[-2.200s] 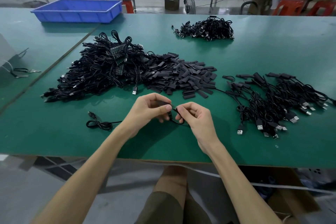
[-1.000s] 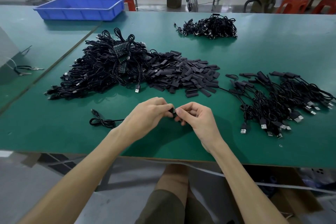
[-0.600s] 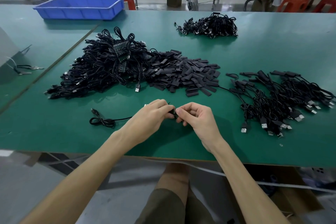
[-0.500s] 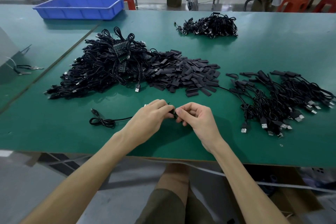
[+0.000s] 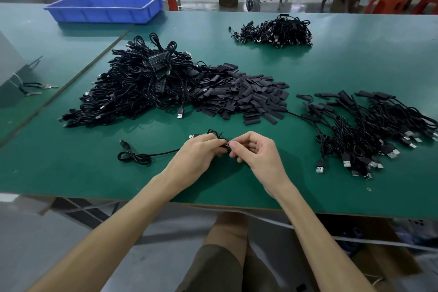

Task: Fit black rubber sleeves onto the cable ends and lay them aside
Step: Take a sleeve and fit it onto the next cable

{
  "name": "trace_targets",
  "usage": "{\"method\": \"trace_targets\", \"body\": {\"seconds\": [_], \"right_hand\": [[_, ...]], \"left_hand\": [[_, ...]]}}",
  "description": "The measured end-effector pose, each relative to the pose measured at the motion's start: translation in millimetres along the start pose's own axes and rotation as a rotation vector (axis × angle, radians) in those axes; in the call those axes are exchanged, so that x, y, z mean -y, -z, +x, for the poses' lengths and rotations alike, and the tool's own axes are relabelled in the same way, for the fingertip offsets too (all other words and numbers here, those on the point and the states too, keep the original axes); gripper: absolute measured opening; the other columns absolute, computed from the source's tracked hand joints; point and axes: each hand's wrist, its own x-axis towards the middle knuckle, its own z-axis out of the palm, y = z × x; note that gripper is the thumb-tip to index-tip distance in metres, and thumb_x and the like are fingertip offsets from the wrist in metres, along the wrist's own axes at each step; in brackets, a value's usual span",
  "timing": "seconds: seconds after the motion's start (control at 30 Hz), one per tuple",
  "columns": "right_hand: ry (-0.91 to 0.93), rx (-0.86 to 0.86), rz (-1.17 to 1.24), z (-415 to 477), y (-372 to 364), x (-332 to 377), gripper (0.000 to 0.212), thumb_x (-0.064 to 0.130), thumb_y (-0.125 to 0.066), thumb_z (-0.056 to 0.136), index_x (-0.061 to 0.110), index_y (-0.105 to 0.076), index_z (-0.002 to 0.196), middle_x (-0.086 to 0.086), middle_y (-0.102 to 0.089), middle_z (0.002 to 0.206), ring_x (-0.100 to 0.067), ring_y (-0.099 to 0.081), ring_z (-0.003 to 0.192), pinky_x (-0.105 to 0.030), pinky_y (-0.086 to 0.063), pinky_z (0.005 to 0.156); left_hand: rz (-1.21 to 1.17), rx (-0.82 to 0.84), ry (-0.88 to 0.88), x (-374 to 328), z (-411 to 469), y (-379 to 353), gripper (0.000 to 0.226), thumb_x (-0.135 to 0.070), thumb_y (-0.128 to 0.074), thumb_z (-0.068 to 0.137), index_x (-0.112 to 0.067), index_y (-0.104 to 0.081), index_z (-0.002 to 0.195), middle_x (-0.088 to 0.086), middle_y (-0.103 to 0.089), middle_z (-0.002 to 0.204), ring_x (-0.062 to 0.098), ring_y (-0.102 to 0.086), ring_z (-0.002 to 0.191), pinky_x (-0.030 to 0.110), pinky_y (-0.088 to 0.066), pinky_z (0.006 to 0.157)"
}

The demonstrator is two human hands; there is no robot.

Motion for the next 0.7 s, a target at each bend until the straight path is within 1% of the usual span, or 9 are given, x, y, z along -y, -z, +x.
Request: {"method": "trace_targets", "body": {"seconds": [0.07,0.13,0.2,0.27,0.43,0.57,0.7], "right_hand": [[0.005,0.002,-0.006,-0.2,0.2,0.3,0.004,0.015,-0.074,0.095,0.012,-0.074,0.093,-0.005,-0.077,0.078,-0.015,-0.070,0.076,-0.027,-0.056,0.071],[0.011,0.004,-0.007,-0.1,0.6,0.5,0.004,0.015,-0.074,0.095,0.012,-0.074,0.093,-0.006,-0.077,0.078,-0.016,-0.069,0.075,-0.027,-0.056,0.072],[0.018,0.014,-0.016,-0.3,0.1,1.2,0.003,0.013,-0.074,0.095,0.010,-0.074,0.093,-0.006,-0.076,0.077,-0.014,-0.069,0.075,-0.026,-0.056,0.071],[0.018,0.029,-0.021,-0.4,-0.7,1.8,0.003,0.011,-0.074,0.095,0.009,-0.074,0.093,-0.006,-0.076,0.077,-0.012,-0.069,0.073,-0.024,-0.055,0.070],[0.017,0.047,-0.025,-0.9,0.3,2.4,0.003,0.010,-0.075,0.094,0.008,-0.074,0.092,-0.006,-0.076,0.076,-0.013,-0.070,0.073,-0.024,-0.055,0.070],[0.009,0.036,-0.028,-0.5,0.1,2.1,0.005,0.013,-0.073,0.096,0.009,-0.073,0.092,-0.004,-0.077,0.077,-0.012,-0.069,0.073,-0.024,-0.055,0.071],[-0.001,0.006,-0.006,-0.4,-1.0,1.7,0.005,0.016,-0.070,0.098,0.012,-0.072,0.095,-0.003,-0.075,0.076,-0.008,-0.066,0.068,-0.021,-0.052,0.066]], "left_hand": [[-0.049,-0.003,0.034,1.7,0.3,0.2,0.019,-0.006,-0.064,0.097,-0.009,-0.075,0.112,0.002,-0.067,0.089,0.016,-0.060,0.077,0.045,-0.053,0.080],[-0.127,0.007,0.086,2.8,1.4,1.3,0.018,-0.009,-0.068,0.095,-0.014,-0.077,0.110,-0.002,-0.066,0.086,0.009,-0.057,0.074,0.038,-0.052,0.079],[-0.206,0.023,0.152,3.1,2.8,3.2,0.018,-0.010,-0.073,0.091,-0.017,-0.079,0.107,-0.004,-0.066,0.081,0.009,-0.059,0.072,0.030,-0.050,0.075],[-0.253,0.033,0.199,2.6,4.1,4.8,0.019,-0.010,-0.076,0.088,-0.018,-0.080,0.105,-0.003,-0.068,0.079,0.009,-0.062,0.070,0.026,-0.050,0.073],[-0.242,0.034,0.185,-1.1,4.3,5.9,0.016,-0.005,-0.073,0.090,-0.009,-0.079,0.104,0.001,-0.069,0.077,0.010,-0.061,0.068,0.012,-0.043,0.073],[-0.245,0.011,0.178,-1.6,3.9,4.4,0.015,-0.003,-0.070,0.092,-0.006,-0.078,0.104,0.001,-0.070,0.077,0.012,-0.063,0.068,0.012,-0.045,0.072],[-0.291,0.044,0.176,-1.3,3.7,4.3,0.016,-0.007,-0.061,0.099,-0.010,-0.076,0.097,-0.006,-0.072,0.076,0.013,-0.065,0.066,0.021,-0.051,0.071]]}}
